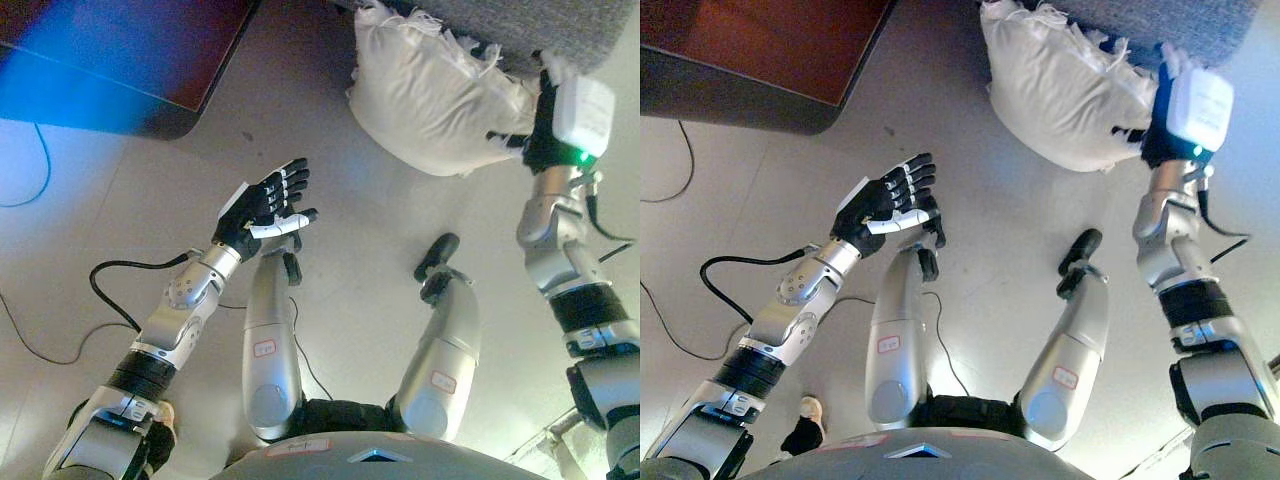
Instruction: Pick up the pillow and put it on the sofa.
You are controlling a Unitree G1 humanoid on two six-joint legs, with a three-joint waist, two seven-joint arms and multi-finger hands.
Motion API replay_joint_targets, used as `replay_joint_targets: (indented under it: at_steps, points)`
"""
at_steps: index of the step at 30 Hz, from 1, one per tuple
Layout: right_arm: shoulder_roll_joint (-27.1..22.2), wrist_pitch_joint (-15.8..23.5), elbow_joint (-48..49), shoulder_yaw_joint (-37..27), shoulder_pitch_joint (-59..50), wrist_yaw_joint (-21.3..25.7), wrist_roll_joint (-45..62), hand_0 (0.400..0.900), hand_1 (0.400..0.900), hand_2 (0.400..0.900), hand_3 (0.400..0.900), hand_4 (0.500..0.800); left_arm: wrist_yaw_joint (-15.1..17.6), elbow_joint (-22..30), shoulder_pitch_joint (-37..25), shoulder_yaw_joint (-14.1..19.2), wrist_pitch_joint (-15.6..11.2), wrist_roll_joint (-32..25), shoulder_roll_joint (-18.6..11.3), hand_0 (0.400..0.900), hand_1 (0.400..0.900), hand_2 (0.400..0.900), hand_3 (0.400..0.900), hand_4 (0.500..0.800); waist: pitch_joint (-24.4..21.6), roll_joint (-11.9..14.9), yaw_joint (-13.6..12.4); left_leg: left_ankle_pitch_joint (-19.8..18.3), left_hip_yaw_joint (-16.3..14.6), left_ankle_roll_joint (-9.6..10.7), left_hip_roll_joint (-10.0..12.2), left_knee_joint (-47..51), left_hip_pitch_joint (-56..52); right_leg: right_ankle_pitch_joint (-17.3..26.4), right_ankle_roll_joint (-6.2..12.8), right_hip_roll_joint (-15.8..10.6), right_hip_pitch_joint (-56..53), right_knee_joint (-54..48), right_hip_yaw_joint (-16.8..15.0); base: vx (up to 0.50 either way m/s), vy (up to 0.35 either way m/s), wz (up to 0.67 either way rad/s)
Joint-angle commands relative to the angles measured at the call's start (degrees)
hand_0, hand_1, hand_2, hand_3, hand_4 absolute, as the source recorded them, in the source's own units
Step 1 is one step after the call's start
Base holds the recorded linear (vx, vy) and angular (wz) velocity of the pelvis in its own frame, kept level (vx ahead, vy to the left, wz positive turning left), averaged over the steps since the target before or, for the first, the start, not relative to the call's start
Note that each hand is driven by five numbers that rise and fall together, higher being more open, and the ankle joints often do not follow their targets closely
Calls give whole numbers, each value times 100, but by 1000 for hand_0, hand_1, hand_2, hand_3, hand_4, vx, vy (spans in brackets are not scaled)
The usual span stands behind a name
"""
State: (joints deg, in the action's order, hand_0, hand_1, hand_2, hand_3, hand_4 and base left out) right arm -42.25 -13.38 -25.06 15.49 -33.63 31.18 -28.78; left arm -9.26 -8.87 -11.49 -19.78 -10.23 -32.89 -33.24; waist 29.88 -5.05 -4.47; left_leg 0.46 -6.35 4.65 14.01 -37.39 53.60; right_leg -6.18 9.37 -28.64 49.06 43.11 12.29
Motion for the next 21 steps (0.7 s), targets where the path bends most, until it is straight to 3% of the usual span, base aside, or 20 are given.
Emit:
replay_joint_targets:
  at_steps: [1, 4, 8, 11, 14, 19, 21]
  points:
    - [-484, -21, -9, -275, -359, 936, 94, 900, 900, 900, 900, 800, -174, 775, 123, 142, -514, -175, -123, 900, 900, 900, 900, 800, -11, -141, -136, -458, 666, 222, 456, -351, 152, -53, 34, -232, 512, 600, -600, 84, 18, 16]
    - [-508, -10, -336, -242, -614, 1167, 141, 900, 900, 900, 900, 800, -319, 864, 159, 143, -495, -290, -156, 900, 900, 900, 900, 800, -11, -212, -216, -626, 810, 184, 385, -755, 462, -175, 14, -268, 856, 1068, -761, 71, 23, 13]
    - [-555, -69, -673, -49, -987, 864, 286, 900, 900, 900, 900, 800, -466, 953, 252, 133, -465, -397, -144, 900, 900, 900, 900, 800, -9, -315, -299, -832, 959, 131, 294, -1283, 780, -375, -56, -261, 1270, 1678, -957, 58, 61, 7]
    - [-565, -313, -745, 201, -1199, -468, 751, 900, 900, 900, 900, 800, -562, 1002, 351, 182, -393, -466, -183, 900, 900, 900, 900, 800, -9, -326, -373, -912, 1041, 100, 251, -1577, 1010, -484, -108, -258, 1520, 2007, -1050, 55, 33, 7]
    - [-593, -654, -600, 353, -1220, -1487, 971, 900, 900, 900, 900, 800, -649, 1090, 440, 241, -282, -509, -235, 900, 900, 900, 900, 800, -9, -285, -427, -886, 1077, 102, 231, -1654, 1109, -535, -133, -293, 1627, 2150, -1043, 49, 6, 9]
    - [-564, -865, -559, 431, -1266, -2186, 1271, 900, 900, 900, 900, 800, -741, 1085, 521, 277, -221, -546, -263, 900, 900, 900, 900, 800, -9, -216, -482, -735, 1094, 140, 263, -1560, 1151, -493, -126, -323, 1651, 2170, -971, 26, -15, 7]
    - [-489, -898, -607, 430, -1239, -2024, 1221, 900, 900, 900, 900, 800, -748, 1104, 528, 284, -160, -528, -247, 900, 900, 900, 900, 800, -9, -190, -506, -668, 1109, 169, 285, -1519, 1156, -469, -115, -331, 1667, 2191, -939, 25, -25, 7]
